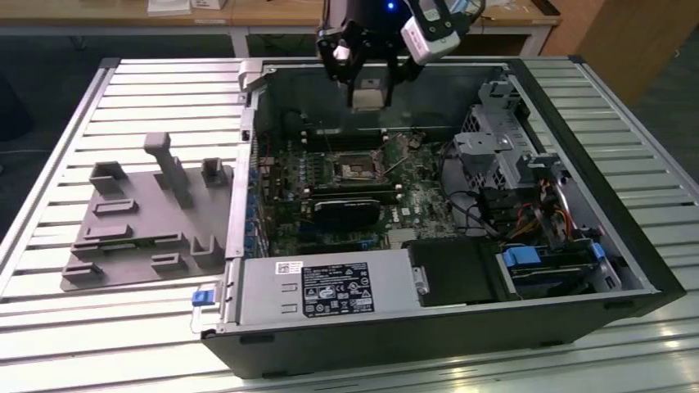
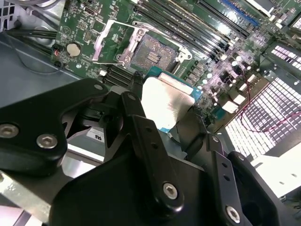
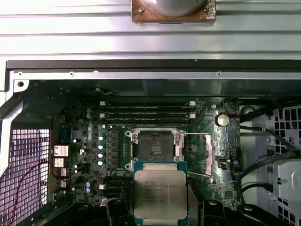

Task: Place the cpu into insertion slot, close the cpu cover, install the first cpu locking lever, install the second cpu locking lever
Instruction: 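Place the cpu into insertion slot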

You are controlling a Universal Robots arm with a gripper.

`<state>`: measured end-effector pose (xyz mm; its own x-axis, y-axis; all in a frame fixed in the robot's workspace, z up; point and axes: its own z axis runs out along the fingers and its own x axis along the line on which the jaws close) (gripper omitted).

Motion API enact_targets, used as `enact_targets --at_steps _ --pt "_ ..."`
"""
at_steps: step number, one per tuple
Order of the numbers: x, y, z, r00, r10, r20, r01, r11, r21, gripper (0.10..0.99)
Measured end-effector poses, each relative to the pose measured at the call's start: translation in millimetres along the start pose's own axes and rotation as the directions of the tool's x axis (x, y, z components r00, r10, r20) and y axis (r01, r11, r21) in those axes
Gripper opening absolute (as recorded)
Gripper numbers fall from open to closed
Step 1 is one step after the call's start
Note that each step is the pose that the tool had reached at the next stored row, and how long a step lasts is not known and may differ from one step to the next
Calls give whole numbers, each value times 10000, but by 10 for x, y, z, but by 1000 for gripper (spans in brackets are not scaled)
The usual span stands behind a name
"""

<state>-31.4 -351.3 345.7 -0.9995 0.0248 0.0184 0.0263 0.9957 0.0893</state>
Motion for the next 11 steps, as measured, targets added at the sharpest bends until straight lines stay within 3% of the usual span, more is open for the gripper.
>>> enact_targets --at_steps 11 --pt "4 -12 178 10000 0 1 0 10000 22 537"
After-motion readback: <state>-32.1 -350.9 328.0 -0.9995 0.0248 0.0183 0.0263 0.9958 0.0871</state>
